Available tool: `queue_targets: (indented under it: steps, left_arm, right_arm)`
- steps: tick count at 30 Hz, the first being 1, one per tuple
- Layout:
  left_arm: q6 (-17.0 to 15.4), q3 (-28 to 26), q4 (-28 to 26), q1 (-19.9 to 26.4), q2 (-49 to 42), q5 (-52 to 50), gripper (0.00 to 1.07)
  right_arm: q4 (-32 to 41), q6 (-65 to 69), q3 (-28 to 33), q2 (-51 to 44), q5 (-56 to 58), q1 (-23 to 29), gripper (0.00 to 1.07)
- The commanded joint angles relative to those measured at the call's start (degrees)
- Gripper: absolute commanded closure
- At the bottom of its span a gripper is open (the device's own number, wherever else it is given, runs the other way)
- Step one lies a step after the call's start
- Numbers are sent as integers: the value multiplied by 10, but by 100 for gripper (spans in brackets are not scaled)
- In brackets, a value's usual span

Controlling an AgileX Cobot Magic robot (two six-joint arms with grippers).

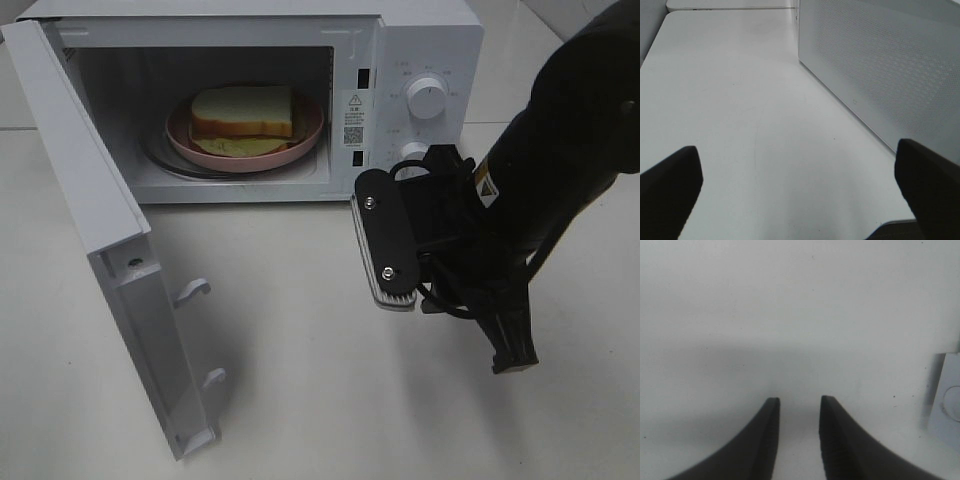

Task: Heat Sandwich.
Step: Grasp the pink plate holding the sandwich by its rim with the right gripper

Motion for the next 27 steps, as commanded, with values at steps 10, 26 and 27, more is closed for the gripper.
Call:
queue_targets:
  steps: [10, 26, 27]
  left_arm:
    - [1, 1, -3, 1, -3, -8, 7]
    - [1, 1, -3, 1, -3, -8, 7]
    - [1, 1, -3, 1, -3, -8, 7]
  right_arm:
    - [-2, -32, -5, -2, -89, 1, 10]
    - [-4, -32, -74, 69, -78, 1, 13]
    - [-4, -32, -81, 76, -77, 1, 14]
